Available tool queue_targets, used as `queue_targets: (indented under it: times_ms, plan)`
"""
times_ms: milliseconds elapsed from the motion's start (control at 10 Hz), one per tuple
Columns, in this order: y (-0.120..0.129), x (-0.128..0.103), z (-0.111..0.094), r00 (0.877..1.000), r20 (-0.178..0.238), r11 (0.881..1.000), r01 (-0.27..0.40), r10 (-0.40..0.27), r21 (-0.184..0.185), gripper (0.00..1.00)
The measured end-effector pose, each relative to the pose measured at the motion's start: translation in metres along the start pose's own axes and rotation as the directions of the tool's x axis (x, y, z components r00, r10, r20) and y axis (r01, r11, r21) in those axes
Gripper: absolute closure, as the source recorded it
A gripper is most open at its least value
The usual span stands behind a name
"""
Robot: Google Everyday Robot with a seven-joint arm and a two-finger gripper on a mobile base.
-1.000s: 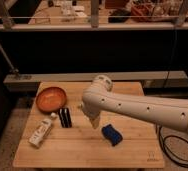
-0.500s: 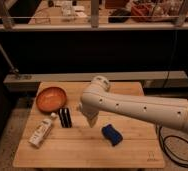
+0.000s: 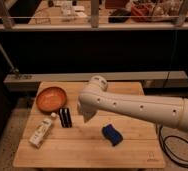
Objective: Knock the eraser over
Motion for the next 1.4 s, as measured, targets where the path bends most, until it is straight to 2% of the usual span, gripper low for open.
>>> queue_targets:
  times_ms: [200, 300, 1400]
  plan:
    - [-0.005, -0.002, 0.003, 1.000, 0.002, 1.000, 0.006, -0.006, 0.001, 0.92]
    - [-0.009, -0.003, 0.006, 1.000, 0.004, 1.000, 0.010, -0.010, 0.000, 0.94]
    - [-0.048, -0.020, 0.028, 0.999, 0.016, 0.999, 0.036, -0.036, -0.001, 0.94]
